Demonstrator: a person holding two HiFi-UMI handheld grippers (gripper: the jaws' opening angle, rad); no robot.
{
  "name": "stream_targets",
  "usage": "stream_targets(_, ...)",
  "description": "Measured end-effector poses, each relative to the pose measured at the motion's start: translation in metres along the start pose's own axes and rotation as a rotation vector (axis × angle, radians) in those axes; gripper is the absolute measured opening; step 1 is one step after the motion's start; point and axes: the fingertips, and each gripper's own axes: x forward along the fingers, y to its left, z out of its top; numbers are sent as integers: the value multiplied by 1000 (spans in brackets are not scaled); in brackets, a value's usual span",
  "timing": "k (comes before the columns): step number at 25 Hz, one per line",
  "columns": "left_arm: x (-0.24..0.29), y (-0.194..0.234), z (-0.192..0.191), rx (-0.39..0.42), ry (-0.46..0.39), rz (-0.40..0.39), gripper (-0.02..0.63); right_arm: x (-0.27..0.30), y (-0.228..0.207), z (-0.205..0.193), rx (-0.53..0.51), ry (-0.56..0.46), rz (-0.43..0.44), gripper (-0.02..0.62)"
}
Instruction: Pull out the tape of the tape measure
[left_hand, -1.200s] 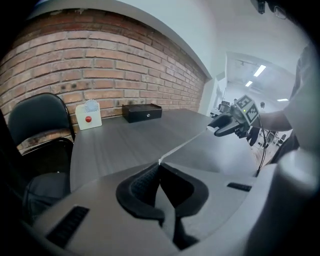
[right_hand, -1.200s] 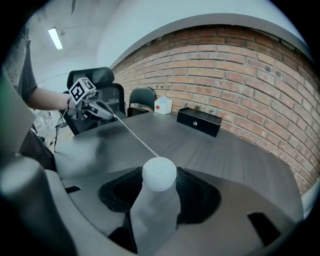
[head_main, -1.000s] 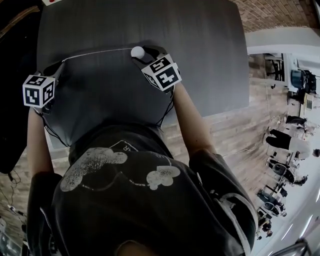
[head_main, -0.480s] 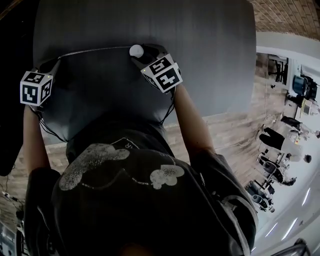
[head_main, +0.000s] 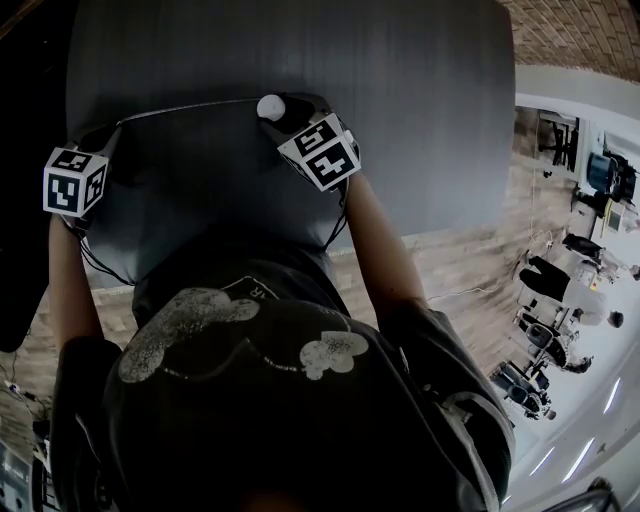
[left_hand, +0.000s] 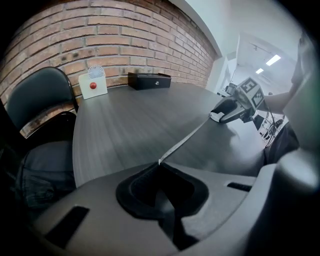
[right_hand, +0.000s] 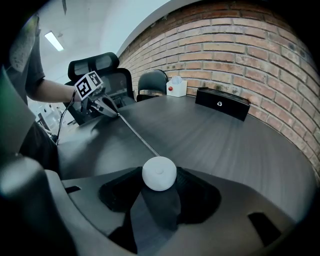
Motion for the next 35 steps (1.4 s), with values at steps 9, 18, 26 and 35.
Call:
stream_targets(9, -2, 0, -2, 0, -3, 31, 35, 3, 4, 1, 3, 11, -45, 232)
stream_targets(18, -47, 7, 1, -55, -171, 101, 237, -30, 20, 16, -23, -76, -145, 258)
stream_targets(26, -122, 12, 34, -30, -424, 246, 236, -90, 24, 47, -28, -240, -338, 258)
stream_targets(35, -175, -7, 39, 65, -582, 174, 167, -123, 67, 74, 82, -384, -527, 248)
